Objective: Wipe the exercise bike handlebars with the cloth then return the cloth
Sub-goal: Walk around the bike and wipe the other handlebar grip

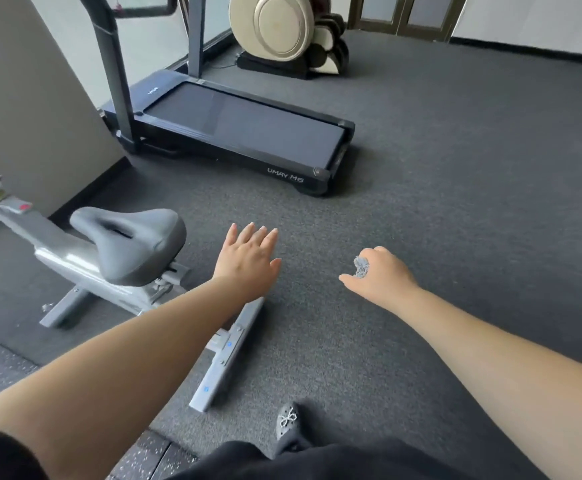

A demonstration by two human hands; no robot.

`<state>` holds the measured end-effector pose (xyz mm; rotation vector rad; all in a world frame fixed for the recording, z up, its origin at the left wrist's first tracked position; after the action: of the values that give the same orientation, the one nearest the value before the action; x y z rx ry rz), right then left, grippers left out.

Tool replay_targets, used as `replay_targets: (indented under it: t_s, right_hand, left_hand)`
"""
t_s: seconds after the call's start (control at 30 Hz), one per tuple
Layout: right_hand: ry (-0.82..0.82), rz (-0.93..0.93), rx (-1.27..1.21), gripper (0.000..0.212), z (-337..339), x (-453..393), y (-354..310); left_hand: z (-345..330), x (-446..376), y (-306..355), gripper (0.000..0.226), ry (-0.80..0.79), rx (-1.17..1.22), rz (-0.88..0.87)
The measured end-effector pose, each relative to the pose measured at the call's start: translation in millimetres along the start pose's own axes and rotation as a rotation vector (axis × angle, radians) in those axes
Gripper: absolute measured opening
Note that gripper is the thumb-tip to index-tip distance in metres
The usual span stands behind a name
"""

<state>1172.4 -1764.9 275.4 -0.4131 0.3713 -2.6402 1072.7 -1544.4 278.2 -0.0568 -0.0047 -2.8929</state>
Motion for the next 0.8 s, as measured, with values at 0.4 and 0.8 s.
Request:
replay_targets:
  t_s: [0.4,0.8]
  right_hand:
    - [0.038,0.03,0.094,0.036,47,-162,5]
    - [-0.093,0.316,0.129,0.026,102,-369,2]
  left_hand:
    - [5,-155,-19,0.062,-0.027,-0.034,0.038]
    - [2,-284,-55,0.061,-0.036,-0.058,0.378]
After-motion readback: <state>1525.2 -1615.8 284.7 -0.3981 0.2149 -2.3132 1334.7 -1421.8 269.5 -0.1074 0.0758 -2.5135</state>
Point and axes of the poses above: each hand's wrist, its own x-axis away from the middle knuckle, its own z-axis out of the back of the hand, y = z × x, the point moved 3 cm from there along -x, towards the middle knuckle, and after that the axes turned 3 degrees about x, right-handed, at the moved point
